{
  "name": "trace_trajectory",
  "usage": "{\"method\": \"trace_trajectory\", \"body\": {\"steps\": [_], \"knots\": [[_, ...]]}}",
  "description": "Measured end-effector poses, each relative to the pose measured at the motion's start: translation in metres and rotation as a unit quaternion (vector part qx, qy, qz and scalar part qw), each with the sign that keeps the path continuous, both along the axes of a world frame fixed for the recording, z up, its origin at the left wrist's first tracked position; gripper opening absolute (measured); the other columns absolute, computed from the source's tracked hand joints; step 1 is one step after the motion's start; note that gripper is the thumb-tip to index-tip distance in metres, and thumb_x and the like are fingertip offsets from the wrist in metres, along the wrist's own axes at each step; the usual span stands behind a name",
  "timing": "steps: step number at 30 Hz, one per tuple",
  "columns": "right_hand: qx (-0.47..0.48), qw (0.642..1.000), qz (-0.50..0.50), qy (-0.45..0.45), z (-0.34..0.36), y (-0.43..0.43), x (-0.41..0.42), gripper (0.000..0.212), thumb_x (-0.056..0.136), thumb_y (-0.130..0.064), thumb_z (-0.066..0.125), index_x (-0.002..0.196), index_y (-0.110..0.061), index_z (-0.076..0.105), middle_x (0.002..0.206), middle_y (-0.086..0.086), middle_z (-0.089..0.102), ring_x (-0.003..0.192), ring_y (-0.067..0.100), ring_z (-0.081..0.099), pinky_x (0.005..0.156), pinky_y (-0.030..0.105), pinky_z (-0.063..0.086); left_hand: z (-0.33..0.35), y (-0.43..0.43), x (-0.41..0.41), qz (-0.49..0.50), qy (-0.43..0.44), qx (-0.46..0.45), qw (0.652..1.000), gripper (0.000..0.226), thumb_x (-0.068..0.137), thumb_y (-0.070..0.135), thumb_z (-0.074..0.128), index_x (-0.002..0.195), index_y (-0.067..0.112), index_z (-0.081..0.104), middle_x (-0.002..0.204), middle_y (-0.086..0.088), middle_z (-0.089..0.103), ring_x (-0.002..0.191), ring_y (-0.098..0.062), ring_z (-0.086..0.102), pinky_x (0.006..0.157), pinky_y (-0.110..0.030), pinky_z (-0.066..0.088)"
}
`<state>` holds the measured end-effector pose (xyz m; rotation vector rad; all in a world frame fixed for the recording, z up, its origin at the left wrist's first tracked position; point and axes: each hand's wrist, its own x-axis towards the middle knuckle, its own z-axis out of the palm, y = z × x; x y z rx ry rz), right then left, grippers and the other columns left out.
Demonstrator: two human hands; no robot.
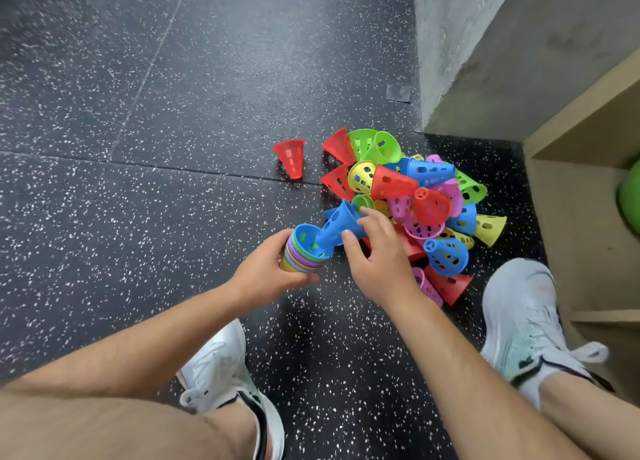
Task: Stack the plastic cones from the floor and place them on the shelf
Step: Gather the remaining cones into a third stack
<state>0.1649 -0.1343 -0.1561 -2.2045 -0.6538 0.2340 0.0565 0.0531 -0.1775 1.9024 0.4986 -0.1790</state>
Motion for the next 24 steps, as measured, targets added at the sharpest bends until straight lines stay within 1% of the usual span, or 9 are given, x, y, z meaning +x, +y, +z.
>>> {"method": "trace_trajectory", "body": {"steps": [4, 6, 8, 10, 12, 15, 17, 21, 24], "knots": [[0.002, 0.998, 0.054, 0.035, -0.003, 0.015, 0.002, 0.025, 0.092, -0.035, 0.056, 0.102, -0.011, 0.058, 0.139, 0.006, 0.053, 0.132, 0.016, 0.045, 0.112, 0.023, 0.03, 0.0, 0.009, 0.009, 0.007, -0.002, -0.003, 1.0, 0.073, 0.062, 0.042, 0.093, 0.127, 0.044, 0.059, 0.118, 0.021, 0.072, 0.107, -0.005, 0.071, 0.1, -0.047, 0.056], [0.008, 0.997, 0.058, 0.056, -0.002, 0.021, 0.002, 0.026, 0.092, -0.038, 0.058, 0.105, -0.015, 0.057, 0.131, 0.001, 0.056, 0.125, 0.014, 0.05, 0.108, 0.029, 0.037, 0.002, 0.01, 0.015, 0.014, -0.005, -0.008, 1.0, 0.07, 0.067, 0.034, 0.094, 0.127, 0.041, 0.06, 0.115, 0.02, 0.073, 0.104, -0.004, 0.072, 0.098, -0.045, 0.057], [0.004, 0.994, 0.061, 0.086, -0.001, 0.026, 0.003, 0.036, 0.091, -0.05, 0.055, 0.114, -0.022, 0.055, 0.121, -0.006, 0.059, 0.117, 0.01, 0.053, 0.101, 0.028, 0.041, 0.001, 0.011, 0.021, 0.021, -0.005, -0.005, 1.0, 0.065, 0.071, 0.03, 0.094, 0.126, 0.04, 0.061, 0.113, 0.021, 0.074, 0.1, -0.002, 0.072, 0.098, -0.041, 0.057], [-0.001, 0.99, 0.07, 0.124, -0.002, 0.029, 0.006, 0.047, 0.089, -0.059, 0.049, 0.124, -0.028, 0.054, 0.12, -0.01, 0.06, 0.118, 0.006, 0.052, 0.102, 0.024, 0.039, -0.001, 0.013, 0.025, 0.024, -0.003, -0.001, 1.0, 0.062, 0.071, 0.032, 0.093, 0.122, 0.043, 0.061, 0.111, 0.022, 0.073, 0.099, -0.002, 0.071, 0.097, -0.04, 0.056], [-0.005, 0.988, 0.072, 0.139, -0.003, 0.032, 0.014, 0.049, 0.092, -0.058, 0.045, 0.132, -0.03, 0.052, 0.123, -0.01, 0.06, 0.123, 0.004, 0.049, 0.104, 0.023, 0.037, -0.004, 0.016, 0.027, 0.025, 0.002, 0.002, 1.0, 0.062, 0.069, 0.03, 0.095, 0.118, 0.046, 0.061, 0.111, 0.022, 0.073, 0.099, -0.001, 0.071, 0.097, -0.037, 0.056], [-0.038, 0.997, 0.042, 0.044, -0.01, 0.034, 0.034, 0.036, 0.101, -0.033, 0.048, 0.133, -0.018, 0.057, 0.123, -0.002, 0.064, 0.119, 0.014, 0.051, 0.104, 0.028, 0.037, -0.009, 0.021, 0.029, 0.03, 0.007, 0.005, 1.0, 0.065, 0.067, 0.028, 0.097, 0.117, 0.048, 0.06, 0.111, 0.023, 0.073, 0.101, 0.001, 0.069, 0.097, -0.03, 0.054], [-0.078, 0.996, 0.025, -0.036, -0.017, 0.035, 0.047, 0.035, 0.097, -0.018, 0.052, 0.13, -0.011, 0.06, 0.124, 0.005, 0.065, 0.115, 0.025, 0.052, 0.103, 0.03, 0.034, -0.012, 0.024, 0.03, 0.032, 0.016, 0.012, 0.999, 0.066, 0.067, 0.031, 0.097, 0.117, 0.049, 0.058, 0.112, 0.025, 0.072, 0.102, 0.002, 0.068, 0.096, -0.028, 0.053], [-0.183, 0.981, 0.062, -0.034, -0.026, 0.035, 0.063, 0.044, 0.095, -0.017, 0.059, 0.139, -0.014, 0.056, 0.139, 0.006, 0.054, 0.128, 0.028, 0.042, 0.113, 0.037, 0.031, -0.016, 0.026, 0.034, 0.039, 0.035, 0.02, 0.998, 0.065, 0.068, 0.032, 0.096, 0.118, 0.046, 0.057, 0.111, 0.022, 0.071, 0.1, 0.005, 0.067, 0.092, -0.022, 0.05], [-0.244, 0.965, 0.092, -0.025, -0.029, 0.037, 0.067, 0.048, 0.096, -0.025, 0.061, 0.142, -0.021, 0.053, 0.147, 0.007, 0.046, 0.136, 0.028, 0.034, 0.114, 0.043, 0.031, -0.02, 0.028, 0.036, 0.043, 0.05, 0.021, 0.998, 0.072, 0.063, 0.041, 0.094, 0.125, 0.037, 0.057, 0.112, 0.021, 0.07, 0.1, 0.003, 0.067, 0.094, -0.028, 0.053]]}}
